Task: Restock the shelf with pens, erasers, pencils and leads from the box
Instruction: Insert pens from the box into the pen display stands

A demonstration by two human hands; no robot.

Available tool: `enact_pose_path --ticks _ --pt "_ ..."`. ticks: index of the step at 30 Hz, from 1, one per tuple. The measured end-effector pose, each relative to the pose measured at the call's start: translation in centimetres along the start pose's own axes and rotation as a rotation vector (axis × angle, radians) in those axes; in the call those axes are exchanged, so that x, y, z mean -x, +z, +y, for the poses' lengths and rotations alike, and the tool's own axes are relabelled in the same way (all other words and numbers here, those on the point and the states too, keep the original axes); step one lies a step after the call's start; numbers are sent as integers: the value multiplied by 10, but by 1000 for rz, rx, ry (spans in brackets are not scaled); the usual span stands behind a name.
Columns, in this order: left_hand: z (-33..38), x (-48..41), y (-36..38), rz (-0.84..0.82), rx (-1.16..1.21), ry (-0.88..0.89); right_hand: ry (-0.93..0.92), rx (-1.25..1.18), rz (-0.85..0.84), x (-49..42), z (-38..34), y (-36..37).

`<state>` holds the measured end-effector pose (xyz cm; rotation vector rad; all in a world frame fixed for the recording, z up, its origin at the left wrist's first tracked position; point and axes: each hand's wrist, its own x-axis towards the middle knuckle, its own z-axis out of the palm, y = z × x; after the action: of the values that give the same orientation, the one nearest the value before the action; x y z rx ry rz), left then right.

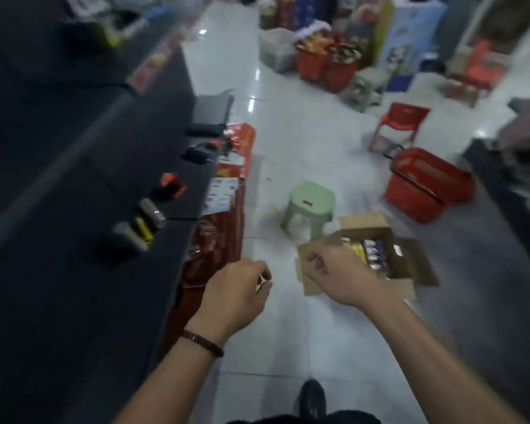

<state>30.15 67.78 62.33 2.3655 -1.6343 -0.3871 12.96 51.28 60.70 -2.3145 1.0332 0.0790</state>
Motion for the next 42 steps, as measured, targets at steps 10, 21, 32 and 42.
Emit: enact_pose_path --ticks 10,21,32,42 --pt "143 -198 155 -471 -32 213 534 -112 6 -7 262 -57" --pt "202 -426 322 -812 56 260 806 -233 -19 -138 440 -60" --pt "257 -571 578 -949 165 77 841 -281 -226 -263 704 41" --pt "272 -633 872 -938 167 -19 740 -240 -154 -378 913 188"
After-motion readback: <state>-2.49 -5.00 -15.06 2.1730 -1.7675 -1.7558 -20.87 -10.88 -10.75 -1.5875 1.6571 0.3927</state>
